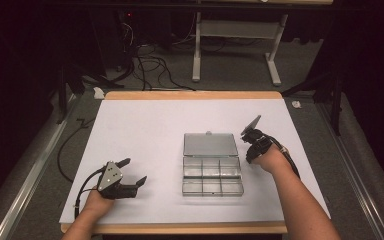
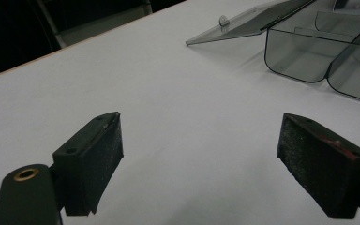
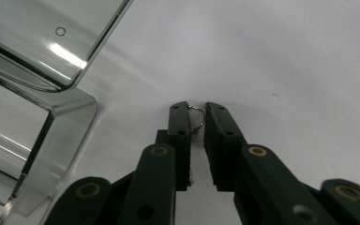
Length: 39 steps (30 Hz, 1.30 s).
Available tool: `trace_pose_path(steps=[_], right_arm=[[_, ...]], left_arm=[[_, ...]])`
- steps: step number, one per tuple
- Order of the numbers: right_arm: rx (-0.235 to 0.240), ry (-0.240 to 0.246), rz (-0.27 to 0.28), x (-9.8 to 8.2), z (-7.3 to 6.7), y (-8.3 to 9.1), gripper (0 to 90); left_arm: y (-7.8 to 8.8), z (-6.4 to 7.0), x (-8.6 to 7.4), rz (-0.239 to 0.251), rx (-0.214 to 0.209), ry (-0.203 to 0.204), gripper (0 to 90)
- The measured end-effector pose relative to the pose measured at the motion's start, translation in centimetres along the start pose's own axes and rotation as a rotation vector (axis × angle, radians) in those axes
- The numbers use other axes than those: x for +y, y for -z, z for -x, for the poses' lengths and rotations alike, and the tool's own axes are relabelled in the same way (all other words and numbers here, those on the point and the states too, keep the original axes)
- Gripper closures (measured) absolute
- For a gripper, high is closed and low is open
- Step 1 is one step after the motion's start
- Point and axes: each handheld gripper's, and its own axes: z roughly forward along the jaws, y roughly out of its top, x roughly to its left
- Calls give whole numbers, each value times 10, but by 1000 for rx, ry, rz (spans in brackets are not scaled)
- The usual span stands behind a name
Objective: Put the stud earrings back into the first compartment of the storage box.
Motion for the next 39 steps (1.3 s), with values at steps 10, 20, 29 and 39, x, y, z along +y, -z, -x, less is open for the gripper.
trace_pose_path(steps=[10, 20, 29, 39], right_arm=[[17, 0, 3, -4, 4, 4, 869], [40, 5, 25, -17, 5, 19, 867], [57, 29, 28, -27, -2, 27, 865], [66, 48, 38, -35, -10, 39, 864]], left_arm=[[0, 0, 0, 0, 1, 0, 150], [0, 0, 0, 0, 0, 1, 150], [0, 0, 0, -1, 2, -1, 150], [0, 1, 0, -1, 4, -4, 150]])
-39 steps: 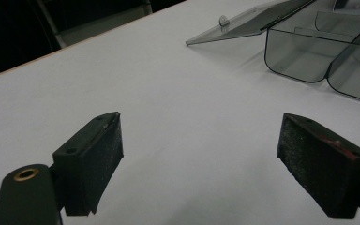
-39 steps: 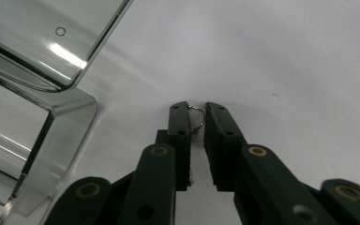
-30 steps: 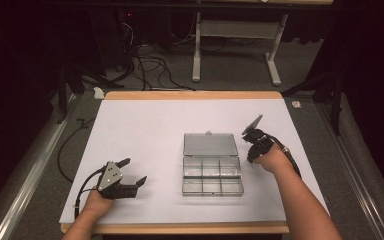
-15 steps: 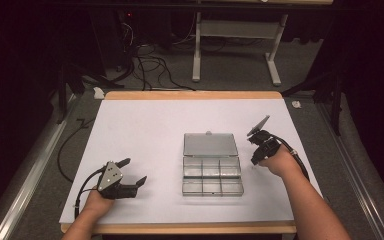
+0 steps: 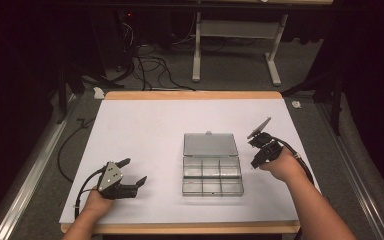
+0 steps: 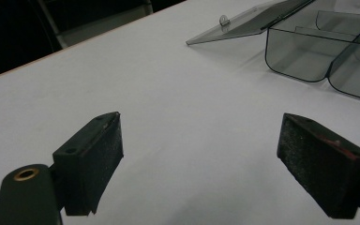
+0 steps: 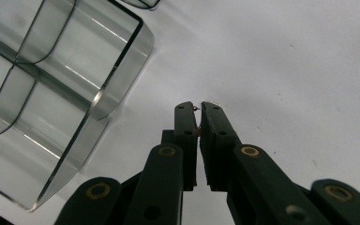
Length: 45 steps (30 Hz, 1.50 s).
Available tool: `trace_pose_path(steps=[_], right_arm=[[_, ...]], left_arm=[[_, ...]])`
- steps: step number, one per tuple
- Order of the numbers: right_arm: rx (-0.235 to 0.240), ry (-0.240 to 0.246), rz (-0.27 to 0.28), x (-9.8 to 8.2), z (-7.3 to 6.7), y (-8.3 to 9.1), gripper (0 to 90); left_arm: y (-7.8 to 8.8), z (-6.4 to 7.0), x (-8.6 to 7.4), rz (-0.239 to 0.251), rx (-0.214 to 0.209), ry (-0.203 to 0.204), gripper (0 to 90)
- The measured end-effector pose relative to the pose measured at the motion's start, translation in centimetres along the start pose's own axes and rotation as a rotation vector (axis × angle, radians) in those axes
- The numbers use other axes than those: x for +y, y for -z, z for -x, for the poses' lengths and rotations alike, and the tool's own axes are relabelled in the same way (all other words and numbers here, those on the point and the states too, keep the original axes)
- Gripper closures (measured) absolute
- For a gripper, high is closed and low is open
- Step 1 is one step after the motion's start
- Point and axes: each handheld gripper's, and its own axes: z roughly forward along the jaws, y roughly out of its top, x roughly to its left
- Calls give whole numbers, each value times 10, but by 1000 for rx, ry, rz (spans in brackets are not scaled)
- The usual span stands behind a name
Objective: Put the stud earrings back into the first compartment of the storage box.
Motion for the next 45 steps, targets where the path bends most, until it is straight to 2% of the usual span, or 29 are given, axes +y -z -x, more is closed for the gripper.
trace_pose_path(steps=[3, 6, 7, 20, 27, 30, 31, 33, 35, 36, 39, 42, 44, 45], right_arm=[[0, -3, -8, 0, -5, 4, 864], [-1, 17, -2, 1, -8, 8, 864], [-3, 6, -8, 1, -10, 9, 864], [-1, 85, -16, 13, -38, 21, 864], [5, 134, -18, 21, -50, 20, 864], [13, 122, -25, 24, -57, 20, 865], [11, 156, -17, 26, -58, 19, 864], [13, 170, -16, 28, -63, 18, 864], [20, 152, -30, 30, -70, 18, 864], [24, 181, -23, 33, -75, 15, 864], [28, 198, -26, 36, -81, 12, 864], [29, 195, -35, 39, -86, 10, 864], [33, 209, -33, 40, -88, 7, 864], [34, 245, -28, 42, -89, 6, 864]], left_arm=[[0, 0, 0, 1, 1, 0, 150], [0, 0, 0, 1, 1, 0, 150], [0, 0, 0, 0, 0, 0, 150], [0, 0, 0, 1, -1, 2, 150], [0, 0, 0, 1, -2, 4, 150], [0, 0, 0, 0, -2, 4, 150], [0, 0, 0, 0, -2, 4, 150], [0, 0, 0, 1, -2, 5, 150], [0, 0, 0, 0, -2, 4, 150], [0, 0, 0, 0, -2, 4, 150], [0, -1, 0, 1, -2, 6, 150], [0, -1, 0, 1, -3, 6, 150], [0, -1, 0, 1, -4, 6, 150], [0, -1, 0, 2, -3, 7, 150]])
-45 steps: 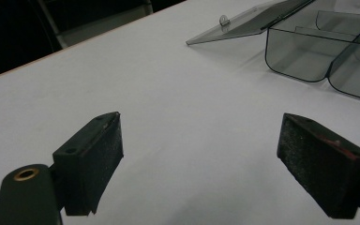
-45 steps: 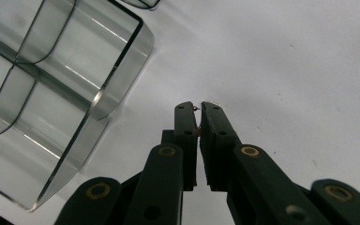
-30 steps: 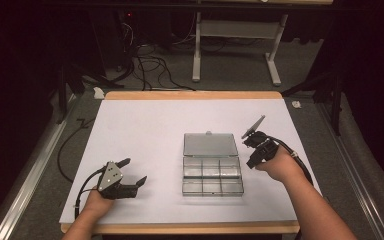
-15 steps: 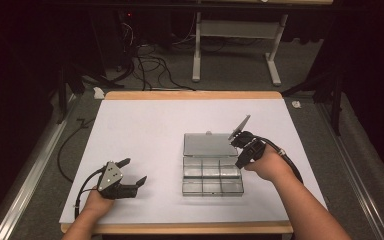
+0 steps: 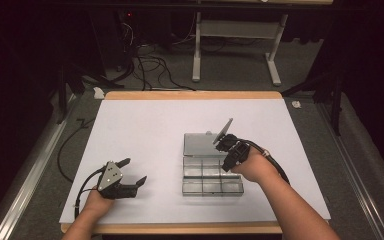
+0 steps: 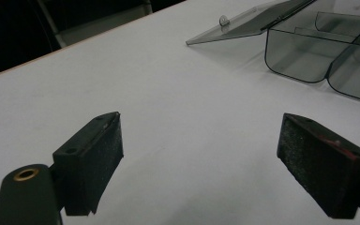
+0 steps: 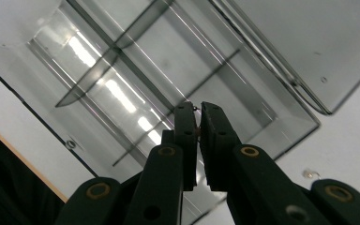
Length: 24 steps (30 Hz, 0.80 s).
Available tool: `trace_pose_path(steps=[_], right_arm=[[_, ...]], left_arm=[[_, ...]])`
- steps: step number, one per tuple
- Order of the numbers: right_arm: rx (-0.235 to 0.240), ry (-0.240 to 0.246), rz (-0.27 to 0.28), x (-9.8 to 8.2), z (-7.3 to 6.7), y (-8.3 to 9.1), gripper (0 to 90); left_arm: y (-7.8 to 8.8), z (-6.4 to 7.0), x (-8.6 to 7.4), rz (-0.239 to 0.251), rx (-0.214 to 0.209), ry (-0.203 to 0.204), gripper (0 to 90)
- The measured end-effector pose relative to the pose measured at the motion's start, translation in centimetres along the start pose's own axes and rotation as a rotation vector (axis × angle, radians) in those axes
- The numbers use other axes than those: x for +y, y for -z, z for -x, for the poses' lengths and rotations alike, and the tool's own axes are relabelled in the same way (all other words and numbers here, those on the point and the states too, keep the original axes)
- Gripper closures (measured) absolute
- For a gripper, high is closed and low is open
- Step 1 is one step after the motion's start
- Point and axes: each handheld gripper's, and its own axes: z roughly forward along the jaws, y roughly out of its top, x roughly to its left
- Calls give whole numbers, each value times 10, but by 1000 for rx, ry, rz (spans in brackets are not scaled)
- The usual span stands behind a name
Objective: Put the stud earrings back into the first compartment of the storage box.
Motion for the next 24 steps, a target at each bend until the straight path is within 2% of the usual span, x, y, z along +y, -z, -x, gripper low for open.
trace_pose_path(steps=[4, 5, 9, 13, 17, 20, 22, 24], right_arm=[[7, 3, -8, 6, -7, -4, 864], [9, 23, -5, 9, -8, -6, 864], [16, 50, -6, 18, -18, -10, 865], [23, 55, -7, 24, -23, -12, 865], [31, 85, -8, 31, -28, -17, 865], [38, 74, -12, 36, -33, -20, 865], [43, 97, -4, 42, -37, -23, 865], [46, 95, -3, 43, -38, -24, 865]], left_arm=[[0, 0, 0, 0, -1, -1, 150], [0, 0, 0, 0, -2, -1, 150], [0, 0, 0, -2, -3, 0, 150], [0, 0, 0, -1, -2, -1, 150], [0, 0, 0, -2, -4, -2, 150], [0, 0, 0, -2, -5, 0, 150], [0, 0, 0, -2, -5, 0, 150], [0, 0, 0, -2, -5, -1, 150]])
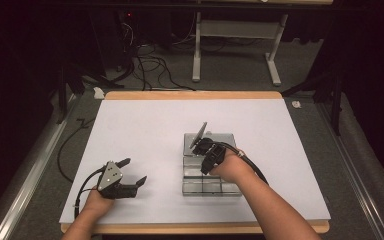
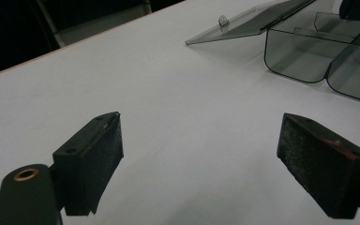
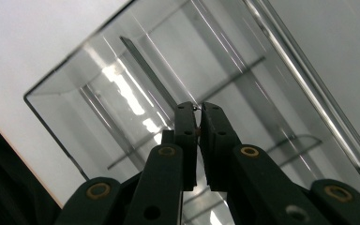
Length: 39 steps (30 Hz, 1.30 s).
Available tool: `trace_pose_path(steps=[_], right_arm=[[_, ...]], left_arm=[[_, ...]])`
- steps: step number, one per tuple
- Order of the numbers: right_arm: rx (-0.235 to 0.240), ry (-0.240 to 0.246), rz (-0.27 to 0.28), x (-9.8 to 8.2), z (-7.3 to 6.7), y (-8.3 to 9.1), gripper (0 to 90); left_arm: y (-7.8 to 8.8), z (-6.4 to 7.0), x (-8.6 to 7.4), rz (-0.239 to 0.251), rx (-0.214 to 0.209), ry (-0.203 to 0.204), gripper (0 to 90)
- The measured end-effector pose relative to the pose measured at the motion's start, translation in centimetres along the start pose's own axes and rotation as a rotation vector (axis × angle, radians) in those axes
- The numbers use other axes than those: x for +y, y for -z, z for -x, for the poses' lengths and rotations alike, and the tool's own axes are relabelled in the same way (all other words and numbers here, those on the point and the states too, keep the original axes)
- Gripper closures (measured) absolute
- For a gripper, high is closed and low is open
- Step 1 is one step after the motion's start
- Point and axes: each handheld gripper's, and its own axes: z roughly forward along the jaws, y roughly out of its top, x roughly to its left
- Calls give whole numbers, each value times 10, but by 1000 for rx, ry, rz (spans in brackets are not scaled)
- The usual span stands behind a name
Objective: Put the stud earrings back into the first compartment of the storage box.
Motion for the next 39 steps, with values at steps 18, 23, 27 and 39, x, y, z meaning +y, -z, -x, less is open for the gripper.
trace_pose_path(steps=[18, 23, 27, 39], right_arm=[[0, 32, -20, 28, -2, -22, 862], [-1, 20, -22, 27, 0, -24, 856], [6, 21, -18, 26, 0, -23, 834], [-14, -9, 5, 12, 6, 0, 828]], left_arm=[[0, 0, 0, -1, -4, 1, 150], [0, -1, 0, -2, -5, 1, 150], [0, 0, 0, -2, -2, 0, 150], [0, 0, 0, 2, -3, 2, 150]])
